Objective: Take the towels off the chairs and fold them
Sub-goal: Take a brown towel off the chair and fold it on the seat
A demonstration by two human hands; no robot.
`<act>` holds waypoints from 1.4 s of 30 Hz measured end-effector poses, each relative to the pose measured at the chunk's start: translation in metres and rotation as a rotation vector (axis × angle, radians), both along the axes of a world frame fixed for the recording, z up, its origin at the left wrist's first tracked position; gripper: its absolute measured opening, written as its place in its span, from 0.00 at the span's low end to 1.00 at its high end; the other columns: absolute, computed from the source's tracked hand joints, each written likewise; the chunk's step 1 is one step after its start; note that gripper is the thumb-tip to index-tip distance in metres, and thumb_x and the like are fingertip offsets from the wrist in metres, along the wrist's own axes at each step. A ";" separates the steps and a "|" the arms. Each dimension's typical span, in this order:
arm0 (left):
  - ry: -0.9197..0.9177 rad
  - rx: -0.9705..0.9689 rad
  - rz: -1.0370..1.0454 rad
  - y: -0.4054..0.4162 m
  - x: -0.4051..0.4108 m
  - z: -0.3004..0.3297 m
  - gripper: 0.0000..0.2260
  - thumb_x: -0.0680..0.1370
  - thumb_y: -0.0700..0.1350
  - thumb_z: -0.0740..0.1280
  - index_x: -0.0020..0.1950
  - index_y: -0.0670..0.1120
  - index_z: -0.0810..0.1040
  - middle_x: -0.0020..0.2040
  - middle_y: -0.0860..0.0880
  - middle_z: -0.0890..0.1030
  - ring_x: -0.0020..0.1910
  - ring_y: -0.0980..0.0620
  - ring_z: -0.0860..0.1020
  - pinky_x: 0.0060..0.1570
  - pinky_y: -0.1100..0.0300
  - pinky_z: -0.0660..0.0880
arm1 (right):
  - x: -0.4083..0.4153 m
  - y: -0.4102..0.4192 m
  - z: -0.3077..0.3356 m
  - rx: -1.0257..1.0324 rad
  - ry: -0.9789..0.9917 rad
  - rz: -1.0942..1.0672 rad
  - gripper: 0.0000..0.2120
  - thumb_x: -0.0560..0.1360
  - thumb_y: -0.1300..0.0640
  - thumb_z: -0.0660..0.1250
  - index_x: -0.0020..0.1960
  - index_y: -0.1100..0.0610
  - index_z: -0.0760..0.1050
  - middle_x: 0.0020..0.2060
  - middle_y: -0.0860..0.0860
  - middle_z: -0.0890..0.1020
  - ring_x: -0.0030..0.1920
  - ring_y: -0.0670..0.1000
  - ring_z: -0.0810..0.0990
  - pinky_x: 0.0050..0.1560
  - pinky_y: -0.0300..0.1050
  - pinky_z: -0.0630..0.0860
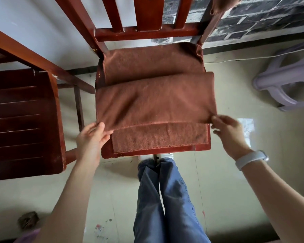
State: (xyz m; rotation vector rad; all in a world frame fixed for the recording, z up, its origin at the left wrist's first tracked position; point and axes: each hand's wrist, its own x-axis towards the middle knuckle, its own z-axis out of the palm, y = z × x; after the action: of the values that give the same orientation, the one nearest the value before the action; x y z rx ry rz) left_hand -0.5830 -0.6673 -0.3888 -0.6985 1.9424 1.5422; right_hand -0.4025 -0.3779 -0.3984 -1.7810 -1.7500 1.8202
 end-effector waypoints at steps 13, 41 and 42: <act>-0.040 -0.458 -0.212 -0.026 0.052 -0.065 0.11 0.76 0.42 0.66 0.55 0.37 0.77 0.51 0.38 0.81 0.52 0.40 0.79 0.58 0.44 0.74 | 0.036 -0.030 -0.047 0.234 -0.410 0.157 0.10 0.76 0.61 0.59 0.54 0.66 0.73 0.43 0.58 0.76 0.43 0.54 0.73 0.40 0.41 0.65; -0.049 -0.729 -0.334 -0.011 0.062 -0.062 0.07 0.73 0.38 0.67 0.48 0.38 0.81 0.50 0.39 0.82 0.53 0.40 0.78 0.55 0.55 0.71 | 0.043 -0.041 -0.065 0.233 -0.561 0.254 0.07 0.73 0.61 0.62 0.44 0.65 0.74 0.39 0.59 0.76 0.43 0.61 0.75 0.41 0.45 0.64; -0.051 -0.734 -0.332 -0.012 0.061 -0.062 0.07 0.73 0.38 0.66 0.48 0.38 0.81 0.49 0.39 0.82 0.53 0.39 0.78 0.54 0.55 0.71 | 0.042 -0.041 -0.060 0.232 -0.527 0.214 0.07 0.73 0.61 0.62 0.46 0.65 0.74 0.39 0.58 0.76 0.42 0.59 0.73 0.41 0.44 0.65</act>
State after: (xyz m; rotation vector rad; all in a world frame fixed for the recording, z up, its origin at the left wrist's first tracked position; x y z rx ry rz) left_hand -0.5217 -0.6789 -0.4509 -0.6352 2.4372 0.5881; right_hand -0.3604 -0.4187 -0.4584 -2.1755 -2.2948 1.1917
